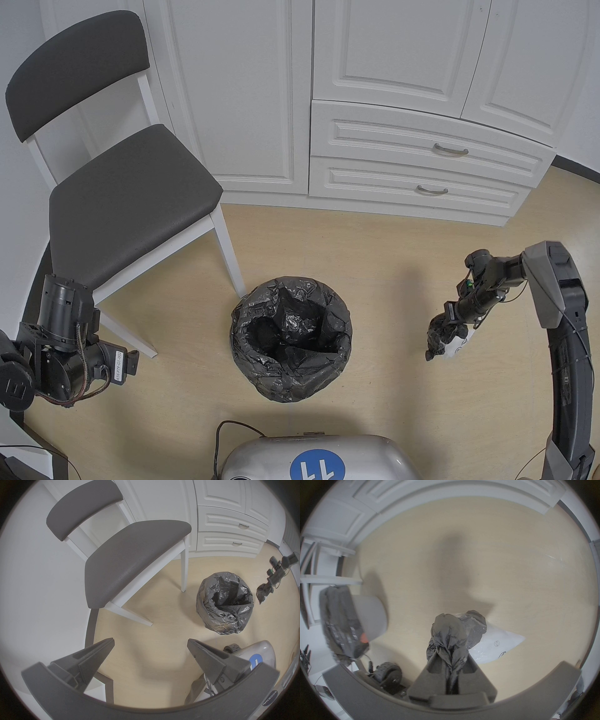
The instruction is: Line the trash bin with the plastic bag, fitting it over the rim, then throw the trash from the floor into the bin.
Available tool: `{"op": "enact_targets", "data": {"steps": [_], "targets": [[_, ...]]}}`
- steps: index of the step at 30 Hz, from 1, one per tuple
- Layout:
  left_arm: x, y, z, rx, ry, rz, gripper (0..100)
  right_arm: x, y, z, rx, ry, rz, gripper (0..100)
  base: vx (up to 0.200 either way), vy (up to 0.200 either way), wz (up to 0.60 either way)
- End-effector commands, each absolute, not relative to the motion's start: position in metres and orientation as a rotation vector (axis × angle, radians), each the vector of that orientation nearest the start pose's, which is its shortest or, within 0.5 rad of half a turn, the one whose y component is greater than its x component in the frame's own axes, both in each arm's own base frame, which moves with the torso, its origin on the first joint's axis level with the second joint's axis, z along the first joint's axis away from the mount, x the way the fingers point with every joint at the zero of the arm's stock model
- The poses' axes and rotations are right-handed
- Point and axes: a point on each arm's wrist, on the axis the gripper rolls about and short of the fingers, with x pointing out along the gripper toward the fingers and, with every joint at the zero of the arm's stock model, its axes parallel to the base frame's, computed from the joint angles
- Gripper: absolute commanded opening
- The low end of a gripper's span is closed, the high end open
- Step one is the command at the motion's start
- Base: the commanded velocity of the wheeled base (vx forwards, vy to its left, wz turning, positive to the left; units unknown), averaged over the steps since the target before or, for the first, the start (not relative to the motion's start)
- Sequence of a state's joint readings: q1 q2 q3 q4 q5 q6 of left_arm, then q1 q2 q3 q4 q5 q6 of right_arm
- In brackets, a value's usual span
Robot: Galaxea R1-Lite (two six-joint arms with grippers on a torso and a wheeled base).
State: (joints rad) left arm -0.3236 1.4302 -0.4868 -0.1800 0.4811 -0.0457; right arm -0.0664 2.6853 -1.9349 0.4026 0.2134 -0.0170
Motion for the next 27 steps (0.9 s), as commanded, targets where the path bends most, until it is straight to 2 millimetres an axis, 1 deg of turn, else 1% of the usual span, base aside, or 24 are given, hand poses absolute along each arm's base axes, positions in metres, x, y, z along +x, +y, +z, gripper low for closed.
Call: {"op": "enact_targets", "data": {"steps": [1, 3, 4, 5, 6, 7, 8, 10, 11, 12, 13, 15, 16, 17, 18, 20, 21, 22, 23, 24, 25, 27], "targets": [[0.186, -0.05, 0.134, 0.246, 0.683, 0.172, 100, 0.454, -0.003, 0.091, 0.182, 0.99, 0.281, 0, 0.0, 0.0, 0.0], [0.186, -0.05, 0.134, 0.246, 0.683, 0.172, 100, 0.436, 0.018, 0.116, 0.177, 0.969, 0.336, 0, 0.0, 0.0, 0.0], [0.186, -0.05, 0.134, 0.246, 0.683, 0.172, 100, 0.432, 0.023, 0.123, 0.178, 0.959, 0.345, 0, 0.0, 0.0, 0.0], [0.186, -0.05, 0.135, 0.246, 0.682, 0.175, 100, 0.415, 0.043, 0.145, 0.19, 0.939, 0.378, 0, 0.0, 0.0, 0.0], [0.185, -0.049, 0.134, 0.246, 0.683, 0.176, 100, 0.404, 0.056, 0.159, 0.201, 0.923, 0.397, 0, 0.0, 0.0, 0.0], [0.185, -0.049, 0.134, 0.247, 0.683, 0.176, 100, 0.402, 0.058, 0.162, 0.2, 0.92, 0.402, 0, 0.0, 0.0, 0.0], [0.185, -0.047, 0.136, 0.243, 0.679, 0.186, 100, 0.378, 0.079, 0.188, 0.225, 0.892, 0.439, 0, 0.0, 0.0, 0.0], [0.185, -0.044, 0.136, 0.255, 0.682, 0.193, 100, 0.356, 0.094, 0.206, 0.24, 0.873, 0.479, 0, 0.0, 0.0, 0.0], [0.184, -0.042, 0.136, 0.265, 0.681, 0.199, 100, 0.342, 0.102, 0.216, 0.252, 0.864, 0.511, 0, 0.0, 0.0, 0.0], [0.184, -0.042, 0.136, 0.265, 0.681, 0.199, 100, 0.34, 0.103, 0.217, 0.255, 0.863, 0.515, 0, 0.0, 0.0, 0.0], [0.184, -0.037, 0.137, 0.279, 0.683, 0.212, 100, 0.315, 0.12, 0.236, 0.313, 0.845, 0.592, 0, 0.0, 0.0, 0.0], [0.183, -0.036, 0.137, 0.284, 0.686, 0.216, 100, 0.297, 0.136, 0.25, 0.414, 0.827, 0.668, 0, 0.0, 0.0, 0.0], [0.183, -0.036, 0.137, 0.284, 0.686, 0.216, 100, 0.295, 0.137, 0.251, 0.424, 0.827, 0.672, 0, 0.0, 0.0, 0.0], [0.183, -0.035, 0.136, 0.284, 0.688, 0.218, 100, 0.284, 0.153, 0.259, 0.544, 0.812, 0.745, 0, 0.0, 0.0, 0.0], [0.183, -0.035, 0.137, 0.283, 0.686, 0.218, 100, 0.282, 0.159, 0.258, 0.576, 0.808, 0.765, 0, 0.0, 0.0, 0.0], [0.182, -0.035, 0.137, 0.282, 0.684, 0.218, 100, 0.281, 0.179, 0.242, 0.641, 0.791, 0.817, 0, 0.0, 0.0, 0.0], [0.182, -0.035, 0.137, 0.282, 0.684, 0.218, 100, 0.281, 0.179, 0.242, 0.641, 0.791, 0.817, 0, 0.0, 0.0, 0.0], [0.182, -0.035, 0.138, 0.283, 0.682, 0.218, 100, 0.287, 0.191, 0.22, 0.665, 0.777, 0.841, 0, 0.0, 0.0, 0.0], [0.182, -0.035, 0.138, 0.283, 0.682, 0.218, 100, 0.291, 0.198, 0.207, 0.668, 0.762, 0.861, 0, 0.0, 0.0, 0.0], [0.182, -0.035, 0.138, 0.282, 0.682, 0.218, 100, 0.291, 0.2, 0.202, 0.668, 0.76, 0.867, 0, 0.0, 0.0, 0.0], [0.182, -0.035, 0.138, 0.281, 0.681, 0.218, 100, 0.292, 0.213, 0.18, 0.669, 0.749, 0.9, 0, 0.0, 0.0, 0.0], [0.182, -0.035, 0.138, 0.281, 0.681, 0.218, 100, 0.293, 0.222, 0.159, 0.671, 0.74, 0.926, 0, 0.0, 0.0, 0.0]]}}
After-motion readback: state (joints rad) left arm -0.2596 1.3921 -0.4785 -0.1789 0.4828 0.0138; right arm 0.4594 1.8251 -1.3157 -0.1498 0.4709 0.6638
